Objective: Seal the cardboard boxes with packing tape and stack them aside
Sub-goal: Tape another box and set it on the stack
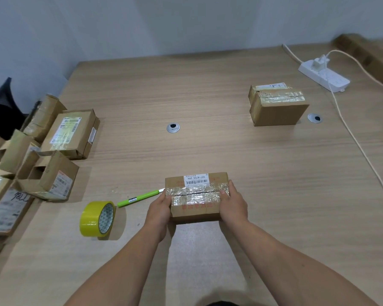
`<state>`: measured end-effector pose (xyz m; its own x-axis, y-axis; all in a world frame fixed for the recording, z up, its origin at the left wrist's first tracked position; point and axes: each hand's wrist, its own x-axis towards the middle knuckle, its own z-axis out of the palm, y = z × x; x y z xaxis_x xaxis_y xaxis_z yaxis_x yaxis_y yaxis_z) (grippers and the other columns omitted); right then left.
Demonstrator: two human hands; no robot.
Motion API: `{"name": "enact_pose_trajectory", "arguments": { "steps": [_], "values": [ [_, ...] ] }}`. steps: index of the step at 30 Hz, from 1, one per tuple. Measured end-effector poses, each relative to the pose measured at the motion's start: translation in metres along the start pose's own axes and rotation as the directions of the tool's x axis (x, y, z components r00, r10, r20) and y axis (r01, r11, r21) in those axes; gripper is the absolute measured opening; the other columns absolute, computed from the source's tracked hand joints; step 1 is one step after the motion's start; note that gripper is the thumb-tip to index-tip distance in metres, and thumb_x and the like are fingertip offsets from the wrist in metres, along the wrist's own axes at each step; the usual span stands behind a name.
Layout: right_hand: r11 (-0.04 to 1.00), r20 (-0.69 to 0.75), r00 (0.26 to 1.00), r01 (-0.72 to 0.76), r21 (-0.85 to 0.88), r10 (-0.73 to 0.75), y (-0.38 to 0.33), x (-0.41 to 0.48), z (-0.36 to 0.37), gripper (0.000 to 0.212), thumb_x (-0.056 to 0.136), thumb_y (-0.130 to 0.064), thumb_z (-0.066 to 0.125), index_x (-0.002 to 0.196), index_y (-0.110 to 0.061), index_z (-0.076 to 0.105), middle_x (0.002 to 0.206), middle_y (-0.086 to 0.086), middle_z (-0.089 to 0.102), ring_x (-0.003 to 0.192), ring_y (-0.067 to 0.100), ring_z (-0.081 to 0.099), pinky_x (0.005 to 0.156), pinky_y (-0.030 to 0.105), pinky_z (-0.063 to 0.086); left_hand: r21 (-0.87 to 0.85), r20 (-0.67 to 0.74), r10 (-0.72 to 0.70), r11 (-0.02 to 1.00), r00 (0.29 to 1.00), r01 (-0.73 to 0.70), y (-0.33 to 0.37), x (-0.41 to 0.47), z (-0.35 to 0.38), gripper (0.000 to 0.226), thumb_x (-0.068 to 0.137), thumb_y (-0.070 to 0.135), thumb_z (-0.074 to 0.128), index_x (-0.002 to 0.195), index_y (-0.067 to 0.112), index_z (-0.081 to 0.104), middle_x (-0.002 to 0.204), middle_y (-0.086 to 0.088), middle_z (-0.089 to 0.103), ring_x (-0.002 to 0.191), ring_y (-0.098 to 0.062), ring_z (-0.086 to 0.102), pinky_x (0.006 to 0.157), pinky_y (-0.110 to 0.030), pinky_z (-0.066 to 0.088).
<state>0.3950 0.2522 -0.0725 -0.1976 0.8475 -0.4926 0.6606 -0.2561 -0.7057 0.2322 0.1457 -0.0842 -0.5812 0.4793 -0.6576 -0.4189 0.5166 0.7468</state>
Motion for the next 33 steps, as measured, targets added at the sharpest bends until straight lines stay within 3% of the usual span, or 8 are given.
{"name": "enact_pose_trajectory", "arguments": {
  "steps": [2,7,11,16,21,24,29,33],
  "values": [
    [1.0,-0.01,1.0,-0.024,0.018,0.024,0.0,-0.001,0.001,0.05,0.11,-0.029,0.035,0.159,-0.026,0.027,0.152,0.008,0.046,0.136,0.028,0.043,0.092,0.03,0.034,-0.036,-0.007,-0.022,0.999,1.0,0.021,0.0,0.003,-0.001,0.031,0.104,0.017,0.045,0.122,0.028,0.069,0.116,0.003,0.073,0.109,-0.02,0.068,0.101,-0.039,0.051],
    [0.998,-0.033,0.998,-0.055,0.022,0.056,0.0,0.0,0.001,0.038,0.109,-0.033,0.034,0.141,-0.025,0.054,0.132,0.008,0.061,0.117,0.029,0.054,0.09,0.036,0.041,-0.137,-0.03,-0.068,0.989,0.997,0.063,0.001,0.002,0.002,0.031,0.105,0.013,0.044,0.125,0.025,0.065,0.1,0.007,0.073,0.088,-0.013,0.069,0.067,-0.026,0.05],
    [0.997,-0.045,0.998,-0.047,0.062,0.05,0.002,0.002,0.0,0.032,0.108,-0.03,0.036,0.119,-0.029,0.066,0.105,-0.001,0.065,0.097,0.021,0.054,0.08,0.033,0.04,-0.153,-0.037,-0.068,0.986,0.997,0.062,0.003,0.002,0.002,0.029,0.105,0.012,0.045,0.121,0.025,0.066,0.086,0.014,0.074,0.08,-0.008,0.067,0.063,-0.023,0.047],
    [0.99,-0.055,0.992,-0.112,0.091,0.117,-0.002,0.004,-0.004,0.04,0.107,-0.029,0.031,0.111,-0.018,0.069,0.105,0.005,0.066,0.101,0.025,0.054,0.091,0.04,0.045,-0.174,-0.045,-0.112,0.979,0.993,0.103,0.007,-0.006,0.0,0.021,0.1,0.012,0.053,0.089,0.017,0.071,0.067,0.005,0.074,0.058,-0.011,0.071,0.064,-0.032,0.05],
    [0.992,-0.001,0.994,-0.113,0.058,0.113,-0.007,0.005,0.007,0.055,0.097,-0.056,0.046,0.137,-0.019,0.055,0.131,0.005,0.062,0.122,0.029,0.055,0.1,0.045,0.046,-0.028,-0.088,-0.085,0.996,0.993,0.083,0.015,-0.008,0.002,0.015,0.088,0.043,0.065,0.086,0.029,0.071,0.101,0.001,0.075,0.097,-0.024,0.069,0.097,-0.043,0.053],
    [0.989,-0.012,0.989,-0.144,0.041,0.145,-0.013,0.01,0.009,0.068,0.094,-0.054,0.056,0.144,-0.01,0.044,0.141,0.01,0.053,0.128,0.032,0.052,0.096,0.04,0.044,0.162,-0.112,-0.038,0.985,0.993,0.056,0.014,-0.001,0.005,0.043,0.068,0.066,0.063,0.095,0.034,0.07,0.11,0.004,0.071,0.104,-0.023,0.065,0.098,-0.047,0.052],
    [0.99,0.02,0.99,-0.141,0.014,0.14,-0.011,0.021,0.005,0.06,0.099,-0.051,0.054,0.138,-0.006,0.051,0.137,0.013,0.055,0.123,0.032,0.054,0.084,0.035,0.042,0.266,-0.163,0.003,0.963,0.987,0.041,0.025,-0.009,0.01,0.055,0.088,0.058,0.058,0.129,0.022,0.063,0.126,-0.005,0.064,0.116,-0.029,0.058,0.102,-0.047,0.048],
    [0.988,0.005,0.989,-0.145,-0.053,0.146,-0.014,0.022,0.005,0.063,0.099,-0.051,0.054,0.139,-0.003,0.048,0.138,0.015,0.054,0.125,0.033,0.052,0.089,0.037,0.043,0.324,-0.205,0.018,0.945,0.979,0.05,0.026,-0.005,0.012,0.052,0.094,0.053,0.056,0.129,0.015,0.063,0.129,-0.009,0.061,0.12,-0.031,0.054,0.102,-0.042,0.046]
  ]
}}
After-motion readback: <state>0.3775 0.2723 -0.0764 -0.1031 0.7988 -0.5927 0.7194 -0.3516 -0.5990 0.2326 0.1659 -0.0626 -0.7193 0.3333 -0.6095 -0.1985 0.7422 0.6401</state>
